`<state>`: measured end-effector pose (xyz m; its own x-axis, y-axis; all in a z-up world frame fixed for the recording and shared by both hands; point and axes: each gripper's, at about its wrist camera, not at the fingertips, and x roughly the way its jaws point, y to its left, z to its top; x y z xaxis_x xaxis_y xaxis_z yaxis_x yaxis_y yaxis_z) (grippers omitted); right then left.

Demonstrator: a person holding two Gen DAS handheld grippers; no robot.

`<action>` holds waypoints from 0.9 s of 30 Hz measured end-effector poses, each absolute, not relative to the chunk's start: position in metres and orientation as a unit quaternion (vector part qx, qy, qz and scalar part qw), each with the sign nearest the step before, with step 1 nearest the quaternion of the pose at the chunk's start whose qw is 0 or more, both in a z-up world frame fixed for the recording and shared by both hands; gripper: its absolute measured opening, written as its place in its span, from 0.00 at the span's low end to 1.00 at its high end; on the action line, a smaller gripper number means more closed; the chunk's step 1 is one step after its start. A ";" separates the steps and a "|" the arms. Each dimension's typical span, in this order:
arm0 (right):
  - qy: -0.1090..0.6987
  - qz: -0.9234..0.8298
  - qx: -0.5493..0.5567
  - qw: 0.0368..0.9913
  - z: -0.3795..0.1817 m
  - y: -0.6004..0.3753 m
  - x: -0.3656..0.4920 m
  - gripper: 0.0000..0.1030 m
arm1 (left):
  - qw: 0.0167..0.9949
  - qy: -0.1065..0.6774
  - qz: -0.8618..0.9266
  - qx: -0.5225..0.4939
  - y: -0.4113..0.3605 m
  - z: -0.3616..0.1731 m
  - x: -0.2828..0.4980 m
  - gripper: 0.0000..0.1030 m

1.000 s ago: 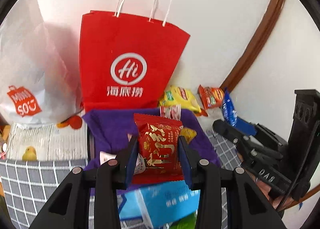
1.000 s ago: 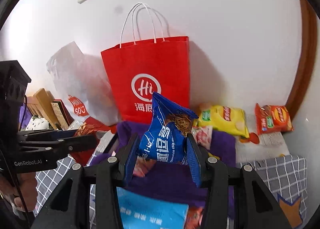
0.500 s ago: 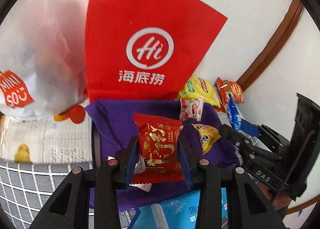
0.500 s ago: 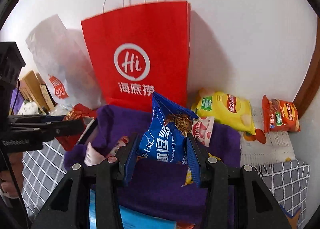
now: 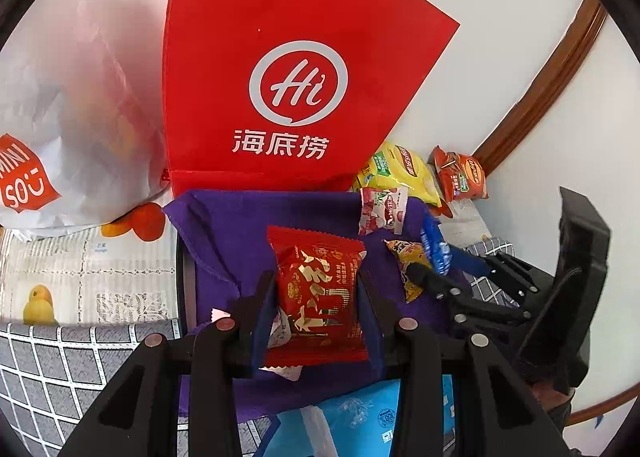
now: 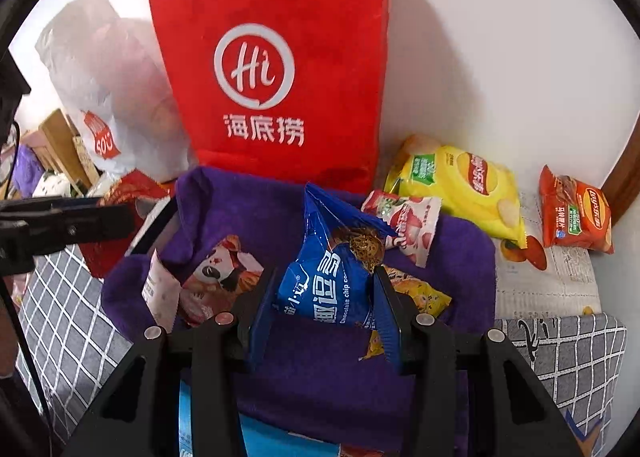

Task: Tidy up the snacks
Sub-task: 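Carry red packet in left tool and blue packet in right tool over towel, then open right tool to drop blue chip packet onto purple towel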

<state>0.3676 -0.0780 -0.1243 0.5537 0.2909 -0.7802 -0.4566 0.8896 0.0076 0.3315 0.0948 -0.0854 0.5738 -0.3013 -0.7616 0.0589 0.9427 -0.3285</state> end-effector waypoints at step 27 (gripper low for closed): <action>0.472 0.186 -0.118 0.853 -0.146 -0.082 0.372 0.47 | 0.867 0.469 -0.105 -0.130 0.087 -0.097 0.339 0.36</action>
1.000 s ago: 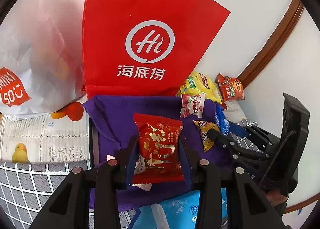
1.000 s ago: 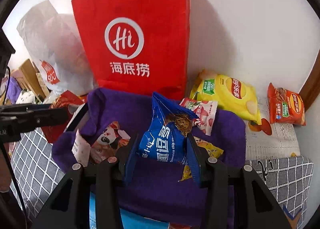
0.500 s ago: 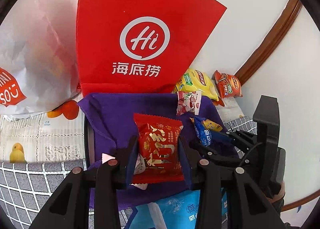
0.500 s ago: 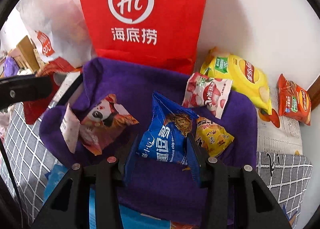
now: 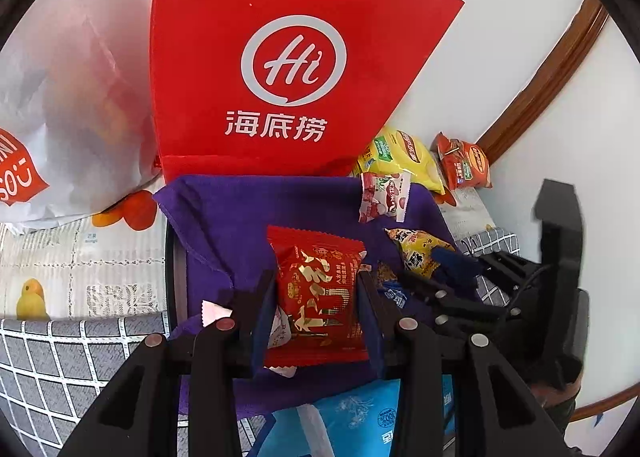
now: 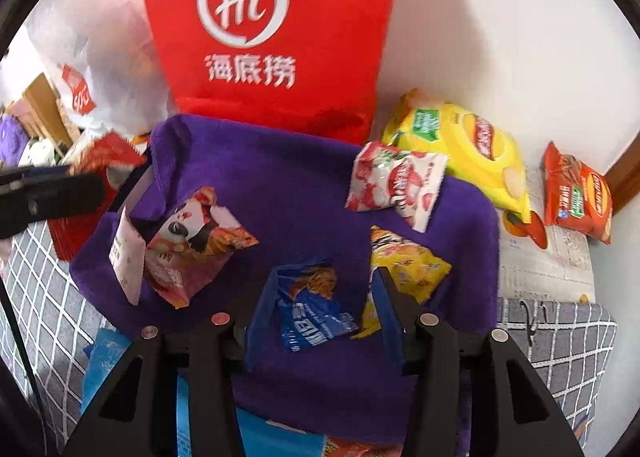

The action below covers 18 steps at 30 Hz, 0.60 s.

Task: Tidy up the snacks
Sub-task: 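Open right tool to drop blue chip packet onto purple towel, then lower red packet onto purple towel and open left tool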

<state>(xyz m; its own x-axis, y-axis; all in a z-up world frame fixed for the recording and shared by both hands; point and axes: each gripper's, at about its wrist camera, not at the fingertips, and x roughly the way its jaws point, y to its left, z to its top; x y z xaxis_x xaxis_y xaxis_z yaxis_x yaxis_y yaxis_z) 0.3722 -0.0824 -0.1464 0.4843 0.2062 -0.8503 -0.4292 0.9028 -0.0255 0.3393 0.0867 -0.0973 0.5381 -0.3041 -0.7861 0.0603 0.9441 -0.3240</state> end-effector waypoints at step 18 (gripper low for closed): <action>0.405 0.139 -0.064 0.901 -0.095 -0.123 0.368 0.54 | 0.856 0.493 -0.119 -0.098 0.056 -0.112 0.347 0.36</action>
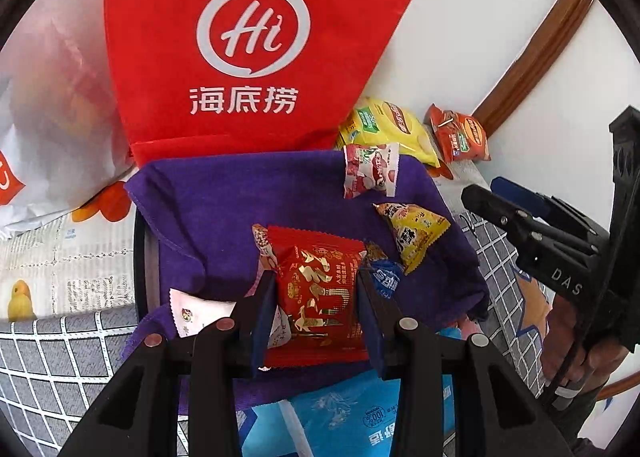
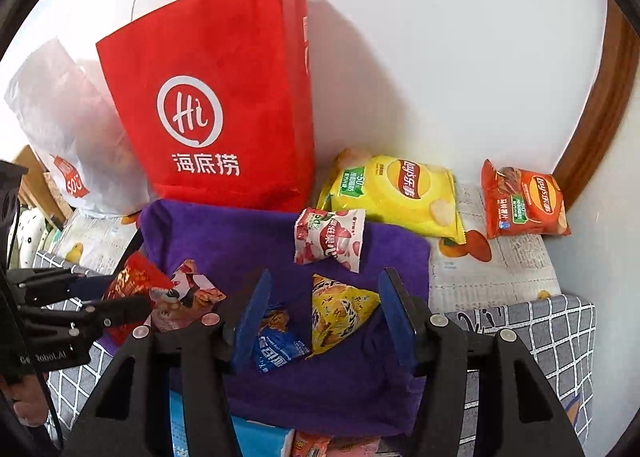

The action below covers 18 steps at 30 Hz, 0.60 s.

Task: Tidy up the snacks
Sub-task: 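Lower red packet onto purple towel and open left tool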

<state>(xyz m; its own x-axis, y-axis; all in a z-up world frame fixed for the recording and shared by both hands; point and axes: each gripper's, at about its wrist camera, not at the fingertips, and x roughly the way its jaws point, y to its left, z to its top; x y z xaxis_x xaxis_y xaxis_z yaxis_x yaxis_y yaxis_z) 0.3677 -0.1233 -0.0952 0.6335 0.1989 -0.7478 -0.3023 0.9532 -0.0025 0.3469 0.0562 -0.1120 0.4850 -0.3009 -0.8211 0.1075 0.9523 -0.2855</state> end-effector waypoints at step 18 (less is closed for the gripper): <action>0.400 0.138 -0.086 0.902 -0.095 -0.114 0.363 0.55 | 0.850 0.501 -0.133 -0.089 0.048 -0.118 0.348 0.37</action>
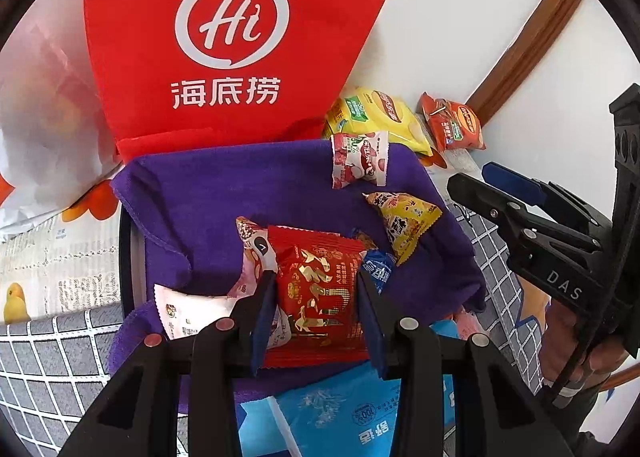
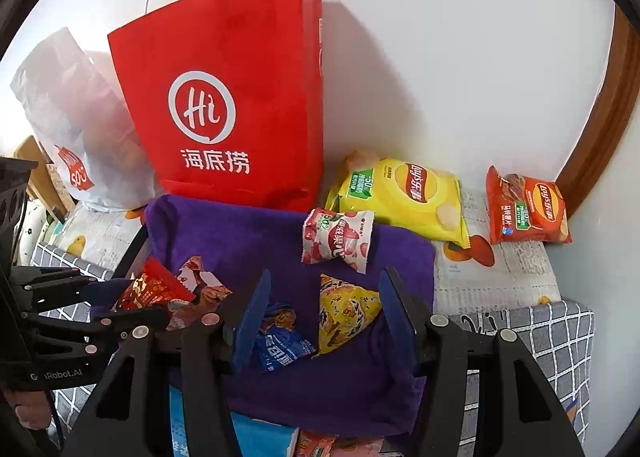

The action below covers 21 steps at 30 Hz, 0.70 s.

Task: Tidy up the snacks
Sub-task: 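Lower red packet onto purple towel and open left tool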

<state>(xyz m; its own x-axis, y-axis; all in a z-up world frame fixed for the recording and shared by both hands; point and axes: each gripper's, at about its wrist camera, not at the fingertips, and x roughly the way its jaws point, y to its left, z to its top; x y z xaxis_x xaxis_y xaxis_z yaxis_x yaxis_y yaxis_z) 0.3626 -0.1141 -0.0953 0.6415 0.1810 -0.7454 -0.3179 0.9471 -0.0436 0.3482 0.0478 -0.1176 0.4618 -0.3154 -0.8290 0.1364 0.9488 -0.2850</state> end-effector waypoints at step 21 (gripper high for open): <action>0.387 0.131 -0.082 0.909 -0.083 -0.121 0.357 0.58 | 0.861 0.478 -0.142 -0.099 0.051 -0.101 0.341 0.56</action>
<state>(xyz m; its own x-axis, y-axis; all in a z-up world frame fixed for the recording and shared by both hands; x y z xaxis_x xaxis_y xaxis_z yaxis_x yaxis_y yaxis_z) 0.3567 -0.1208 -0.0830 0.6662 0.1740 -0.7252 -0.3015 0.9522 -0.0485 0.3410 0.0508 -0.1013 0.5021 -0.3390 -0.7956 0.1488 0.9401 -0.3067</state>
